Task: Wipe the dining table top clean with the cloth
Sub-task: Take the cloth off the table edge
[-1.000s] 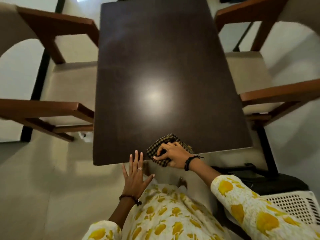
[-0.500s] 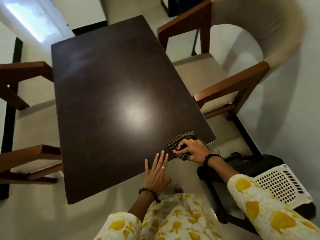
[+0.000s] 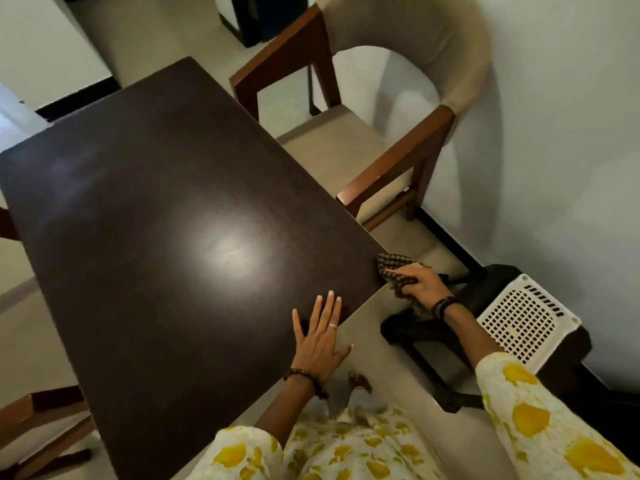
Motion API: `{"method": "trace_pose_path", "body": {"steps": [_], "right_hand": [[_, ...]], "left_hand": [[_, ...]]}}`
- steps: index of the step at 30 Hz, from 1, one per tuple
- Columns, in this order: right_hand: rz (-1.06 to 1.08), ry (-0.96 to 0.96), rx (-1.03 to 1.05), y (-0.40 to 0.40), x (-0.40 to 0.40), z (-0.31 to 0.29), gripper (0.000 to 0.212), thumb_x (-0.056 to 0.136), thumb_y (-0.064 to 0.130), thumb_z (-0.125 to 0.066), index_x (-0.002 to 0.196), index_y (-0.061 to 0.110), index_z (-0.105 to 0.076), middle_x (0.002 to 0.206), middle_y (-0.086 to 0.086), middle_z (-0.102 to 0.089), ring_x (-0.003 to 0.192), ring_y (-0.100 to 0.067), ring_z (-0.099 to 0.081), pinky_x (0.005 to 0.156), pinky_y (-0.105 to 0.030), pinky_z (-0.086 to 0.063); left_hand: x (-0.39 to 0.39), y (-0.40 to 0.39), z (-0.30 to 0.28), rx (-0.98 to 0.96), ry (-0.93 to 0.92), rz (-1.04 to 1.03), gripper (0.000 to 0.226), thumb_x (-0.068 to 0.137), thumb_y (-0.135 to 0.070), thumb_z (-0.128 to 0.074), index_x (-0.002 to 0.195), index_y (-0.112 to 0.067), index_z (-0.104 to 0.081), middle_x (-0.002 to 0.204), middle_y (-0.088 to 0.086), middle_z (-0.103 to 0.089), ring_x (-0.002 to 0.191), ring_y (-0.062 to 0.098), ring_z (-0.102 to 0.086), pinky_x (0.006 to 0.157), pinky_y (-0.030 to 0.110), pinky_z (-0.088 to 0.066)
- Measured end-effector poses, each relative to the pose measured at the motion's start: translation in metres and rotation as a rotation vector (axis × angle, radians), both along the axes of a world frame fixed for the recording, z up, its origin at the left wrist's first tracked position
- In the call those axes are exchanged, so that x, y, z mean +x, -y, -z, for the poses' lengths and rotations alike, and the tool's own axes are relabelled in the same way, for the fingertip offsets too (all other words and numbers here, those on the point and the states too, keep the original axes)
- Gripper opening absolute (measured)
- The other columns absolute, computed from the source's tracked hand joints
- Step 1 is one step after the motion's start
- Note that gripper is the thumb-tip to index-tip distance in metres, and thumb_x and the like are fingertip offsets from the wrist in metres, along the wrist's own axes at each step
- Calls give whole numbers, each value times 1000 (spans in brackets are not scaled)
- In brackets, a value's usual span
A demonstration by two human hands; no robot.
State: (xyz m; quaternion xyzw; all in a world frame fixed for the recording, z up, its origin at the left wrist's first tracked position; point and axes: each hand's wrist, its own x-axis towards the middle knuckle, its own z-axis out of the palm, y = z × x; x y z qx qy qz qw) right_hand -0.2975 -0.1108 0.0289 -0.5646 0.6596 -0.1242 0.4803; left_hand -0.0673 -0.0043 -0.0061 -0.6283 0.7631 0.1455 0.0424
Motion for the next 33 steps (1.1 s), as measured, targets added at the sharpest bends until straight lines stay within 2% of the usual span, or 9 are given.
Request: {"method": "trace_pose_path", "body": {"steps": [3, 8, 10, 12, 17, 23, 26, 29, 33], "right_hand": [[655, 467, 88, -29, -1, -17, 38, 84, -12, -51, 121, -12, -54, 83, -10, -69, 72, -18, -65, 63, -15, -54], [1196, 1221, 126, -79, 0, -52, 20, 88, 15, -55, 103, 3, -61, 71, -5, -75, 63, -17, -72, 56, -30, -58], [1227, 1406, 52, -94, -1, -62, 47, 47, 24, -89, 88, 7, -72, 77, -11, -75, 65, -24, -72, 50, -36, -58], [1287, 1516, -47, -105, -8, -59, 70, 8, 23, -94, 75, 8, -78, 80, -13, -75, 66, -26, -72, 50, -40, -58], [1549, 1608, -291, -125, -57, -42, 119, 7, 24, -95, 120, 14, -58, 95, -10, -72, 75, -24, -73, 62, -42, -60], [1709, 1565, -272, -145, -143, -18, 123, 13, 30, -95, 127, 12, -53, 118, -13, -65, 105, -29, -63, 81, -42, -56], [1791, 1516, -272, -146, -180, -6, 90, 18, 30, -93, 103, 9, -70, 98, -14, -72, 89, -29, -70, 68, -39, -60], [1909, 1374, -218, -140, -218, 13, 30, 77, 28, -65, 96, 6, -69, 81, -11, -74, 85, -29, -66, 71, -38, -54], [1989, 1087, -122, -119, -275, 69, 23, 93, 13, -45, 109, 2, -59, 95, -12, -62, 76, -19, -65, 67, -31, -53]], "left_hand": [[1, 8, -7, -38, -63, 33, 92, 74, -62, -37, 147, -16, -5, 155, 5, 4, 141, 19, 9, 106, 53, 7], [-5, 20, -26, -133, -238, 161, 97, 74, -60, -46, 147, -17, 1, 154, 1, 13, 141, 18, 8, 108, 49, 10], [-17, 28, -30, -133, -229, 282, 111, 67, -58, -63, 147, -16, 1, 154, 1, 14, 140, 18, 9, 108, 48, 12], [-34, 37, -34, -119, -196, 381, 123, 57, -56, -75, 147, -16, -1, 154, 1, 14, 141, 18, 9, 109, 48, 13], [-109, 53, -43, -98, -171, 603, 128, 52, -55, -77, 147, -15, -1, 154, 1, 13, 141, 19, 6, 109, 50, 7], [-228, 57, -26, 23, -182, 832, 117, 58, -61, -66, 147, -13, -6, 154, 0, 13, 141, 19, 6, 108, 46, 11], [-275, 61, -8, 76, -157, 883, 109, 63, -65, -53, 146, -12, -6, 155, 2, 9, 141, 17, 6, 109, 45, 10], [-321, 70, 20, 117, -166, 892, 122, 57, -63, -66, 146, -14, 2, 154, 3, -6, 141, 17, 4, 110, 51, -1], [-369, 86, 66, 239, -62, 871, 146, 42, -51, -84, 144, -19, 15, 150, 9, -21, 138, 28, -19, 102, 59, -13]]}}
